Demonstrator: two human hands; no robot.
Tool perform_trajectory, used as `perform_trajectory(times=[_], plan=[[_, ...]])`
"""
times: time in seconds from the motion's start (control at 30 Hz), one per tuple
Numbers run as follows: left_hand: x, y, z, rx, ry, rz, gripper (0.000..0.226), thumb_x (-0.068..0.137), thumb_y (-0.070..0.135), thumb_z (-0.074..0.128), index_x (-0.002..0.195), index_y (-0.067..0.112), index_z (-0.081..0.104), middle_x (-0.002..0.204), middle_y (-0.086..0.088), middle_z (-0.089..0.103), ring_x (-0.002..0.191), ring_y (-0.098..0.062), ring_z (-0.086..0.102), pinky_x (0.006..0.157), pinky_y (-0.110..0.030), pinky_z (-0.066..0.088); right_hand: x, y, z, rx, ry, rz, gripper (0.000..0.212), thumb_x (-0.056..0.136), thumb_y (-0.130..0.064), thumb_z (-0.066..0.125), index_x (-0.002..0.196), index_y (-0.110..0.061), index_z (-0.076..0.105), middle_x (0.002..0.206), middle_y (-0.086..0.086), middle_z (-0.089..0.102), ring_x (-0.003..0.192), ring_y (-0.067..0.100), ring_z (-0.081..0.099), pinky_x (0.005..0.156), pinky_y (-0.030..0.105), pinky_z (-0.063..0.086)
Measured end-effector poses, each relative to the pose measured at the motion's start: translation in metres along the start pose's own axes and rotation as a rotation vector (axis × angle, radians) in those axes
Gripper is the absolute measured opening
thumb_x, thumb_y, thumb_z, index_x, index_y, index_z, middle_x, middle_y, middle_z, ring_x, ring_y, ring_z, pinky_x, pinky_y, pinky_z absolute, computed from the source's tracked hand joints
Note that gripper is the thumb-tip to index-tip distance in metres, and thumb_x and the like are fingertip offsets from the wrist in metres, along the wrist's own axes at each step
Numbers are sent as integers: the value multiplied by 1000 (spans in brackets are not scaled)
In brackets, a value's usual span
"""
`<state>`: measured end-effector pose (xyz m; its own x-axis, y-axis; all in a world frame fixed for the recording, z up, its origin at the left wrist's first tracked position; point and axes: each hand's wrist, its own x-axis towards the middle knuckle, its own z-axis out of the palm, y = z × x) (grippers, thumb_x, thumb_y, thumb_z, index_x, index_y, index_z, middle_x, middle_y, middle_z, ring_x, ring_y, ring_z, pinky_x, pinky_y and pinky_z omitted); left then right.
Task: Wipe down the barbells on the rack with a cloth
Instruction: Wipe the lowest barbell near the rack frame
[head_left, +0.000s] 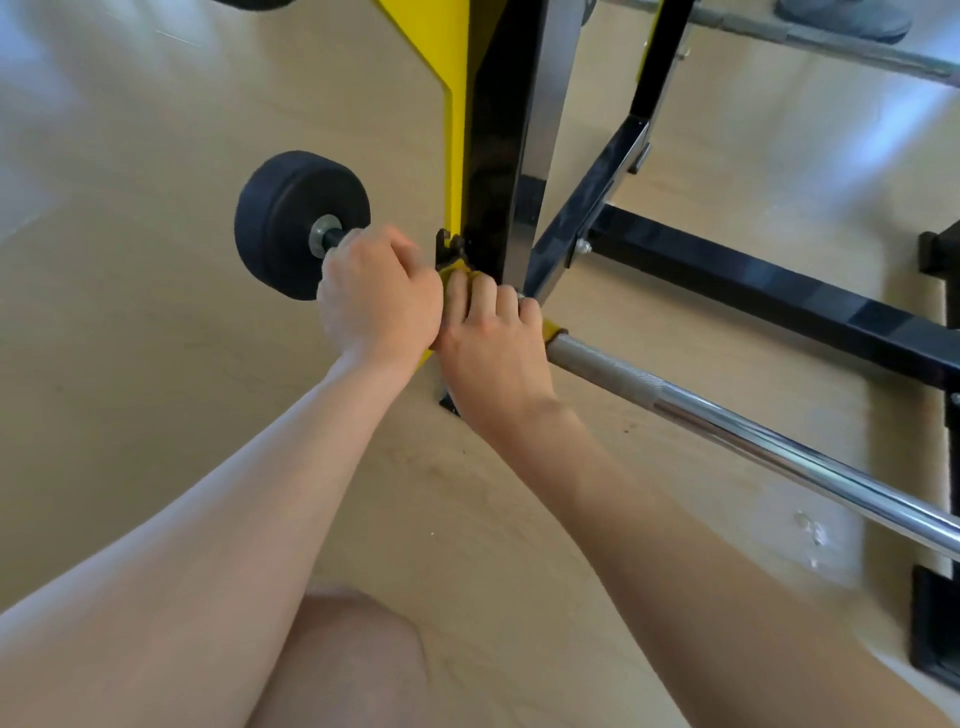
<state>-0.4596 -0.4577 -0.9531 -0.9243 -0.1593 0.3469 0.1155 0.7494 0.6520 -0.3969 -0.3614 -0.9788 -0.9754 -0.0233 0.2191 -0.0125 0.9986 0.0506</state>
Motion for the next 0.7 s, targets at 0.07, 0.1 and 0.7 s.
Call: perform_trajectory(times=[0.07, 0.1, 0.7], plan=[[-2, -2, 3, -8, -23, -42, 26, 99, 13, 51, 95, 20, 76, 100, 3, 69, 87, -11, 59, 64, -23, 47, 0, 10, 8, 57, 54, -80, 68, 94, -22, 71, 152, -6, 39, 137, 15, 55, 121, 35, 57, 104, 49, 48], [-3, -2, 3, -15, -37, -46, 25, 99, 11, 52, 99, 19, 76, 104, 2, 69, 89, -11, 58, 64, -20, 43, -5, 18, 10, 79, 56, -116, 74, 93, -23, 73, 156, -9, 37, 145, 14, 51, 130, 34, 53, 110, 49, 45], [-6, -2, -6, -164, -65, -147, 36, 100, 10, 43, 103, 15, 79, 97, 1, 70, 90, -15, 65, 68, -23, 49, -2, 23, 0, 309, 79, 117, 40, 100, -46, 64, 122, -15, 51, 108, 3, 62, 91, 21, 63, 76, 35, 57]])
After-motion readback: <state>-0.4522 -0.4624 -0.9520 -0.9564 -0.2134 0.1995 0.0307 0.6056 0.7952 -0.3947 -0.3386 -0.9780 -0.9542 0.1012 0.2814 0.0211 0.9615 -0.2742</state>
